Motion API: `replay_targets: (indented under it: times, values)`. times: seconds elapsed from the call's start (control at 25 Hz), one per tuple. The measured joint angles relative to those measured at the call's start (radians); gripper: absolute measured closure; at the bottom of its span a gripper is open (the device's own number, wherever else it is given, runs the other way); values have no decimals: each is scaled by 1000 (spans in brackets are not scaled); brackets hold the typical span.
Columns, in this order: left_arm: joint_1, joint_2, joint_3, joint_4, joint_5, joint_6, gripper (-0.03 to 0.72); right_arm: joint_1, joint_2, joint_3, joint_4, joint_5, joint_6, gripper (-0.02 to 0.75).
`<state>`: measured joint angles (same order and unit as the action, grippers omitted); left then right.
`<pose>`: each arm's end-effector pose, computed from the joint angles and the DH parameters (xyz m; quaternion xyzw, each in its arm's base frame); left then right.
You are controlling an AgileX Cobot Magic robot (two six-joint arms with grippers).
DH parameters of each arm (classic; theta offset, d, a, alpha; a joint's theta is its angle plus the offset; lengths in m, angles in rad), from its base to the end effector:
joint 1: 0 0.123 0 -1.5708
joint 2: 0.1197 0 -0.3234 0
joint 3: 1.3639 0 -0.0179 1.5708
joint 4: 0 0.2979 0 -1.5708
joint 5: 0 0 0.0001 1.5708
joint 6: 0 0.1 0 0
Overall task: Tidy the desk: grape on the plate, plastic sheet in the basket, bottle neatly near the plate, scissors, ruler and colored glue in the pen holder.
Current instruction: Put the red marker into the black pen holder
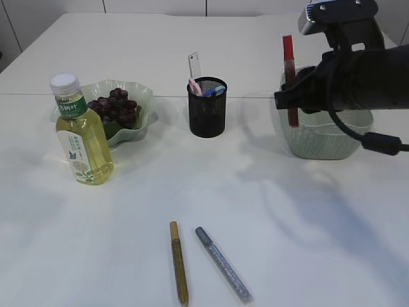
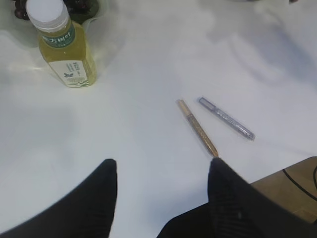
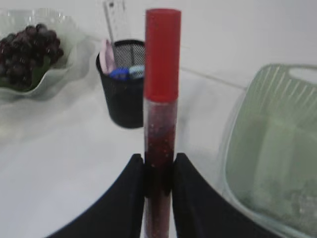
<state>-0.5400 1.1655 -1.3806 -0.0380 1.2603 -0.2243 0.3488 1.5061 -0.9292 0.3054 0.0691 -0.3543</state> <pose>0.2086 -0.1293 0.4573 0.1498 0.9414 -0.1301 0.2727 0.3507 0.1298 0.2688 -0.1779 0.8556 0.0814 0.4793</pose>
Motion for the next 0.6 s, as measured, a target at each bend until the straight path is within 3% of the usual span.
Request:
replay_targets:
  times: [0.2, 0.6]
  values:
    - [0, 0, 0, 2, 0, 15, 259, 0, 72, -55, -16, -163, -6, 575]
    - [0, 0, 0, 29, 0, 21, 259, 0, 286, -365, -55, -223, -8, 575]
